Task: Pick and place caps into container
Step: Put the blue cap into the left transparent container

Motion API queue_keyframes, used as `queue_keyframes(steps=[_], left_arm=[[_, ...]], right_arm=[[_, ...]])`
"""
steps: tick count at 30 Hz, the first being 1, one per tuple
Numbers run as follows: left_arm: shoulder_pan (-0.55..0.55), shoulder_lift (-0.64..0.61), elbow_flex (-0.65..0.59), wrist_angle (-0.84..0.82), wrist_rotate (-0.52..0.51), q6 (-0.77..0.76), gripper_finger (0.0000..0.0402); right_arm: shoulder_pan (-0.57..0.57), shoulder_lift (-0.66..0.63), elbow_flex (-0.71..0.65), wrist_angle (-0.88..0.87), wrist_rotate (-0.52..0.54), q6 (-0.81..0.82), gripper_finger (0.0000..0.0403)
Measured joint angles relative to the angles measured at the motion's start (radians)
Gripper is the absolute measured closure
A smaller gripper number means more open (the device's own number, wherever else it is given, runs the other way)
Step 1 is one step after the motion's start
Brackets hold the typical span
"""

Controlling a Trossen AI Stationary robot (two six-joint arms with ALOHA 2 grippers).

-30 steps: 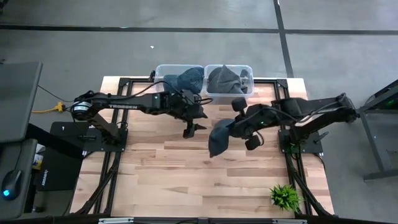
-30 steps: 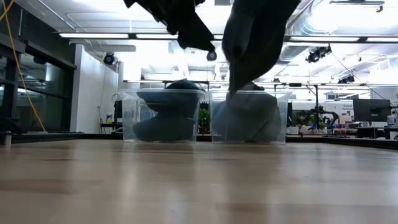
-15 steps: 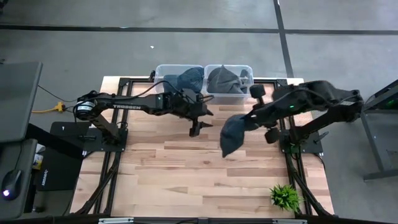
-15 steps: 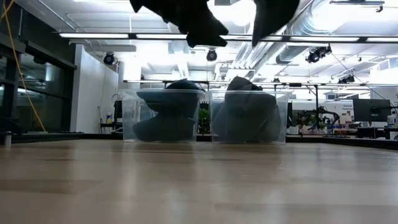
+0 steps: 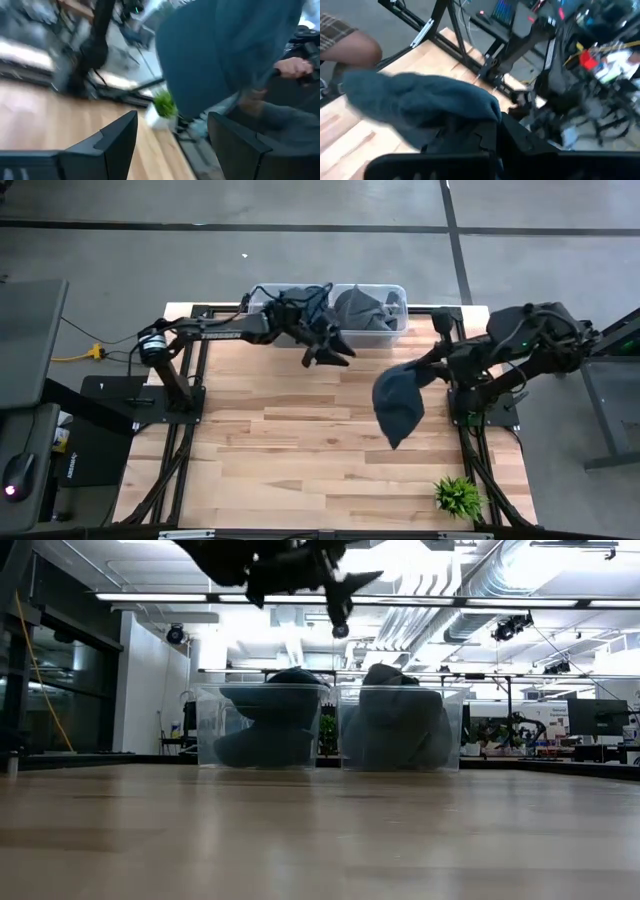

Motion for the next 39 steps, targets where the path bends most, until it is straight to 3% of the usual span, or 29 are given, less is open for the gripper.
queue_keyframes(steps=[6, 9, 32, 39], left_arm=[[-0.006, 0.075, -0.002, 0.169, 0.036, -0.187, 0.0163], [-0.005, 0.084, -0.006, 0.178, 0.041, -0.246, 0.0163], [-0.007, 0.080, -0.004, 0.190, -0.016, -0.245, 0.0163], [-0.034, 0.080, -0.004, 0.226, 0.002, -0.245, 0.0163]], right_arm=[[-0.018, 0.020, -0.001, 0.047, -0.014, -0.110, 0.0402], [-0.024, 0.026, -0.001, 0.053, -0.026, -0.139, 0.0402], [-0.147, 0.049, -0.002, 0.065, -0.118, -0.236, 0.0402], [-0.219, 0.072, -0.002, 0.090, -0.202, -0.275, 0.0403]])
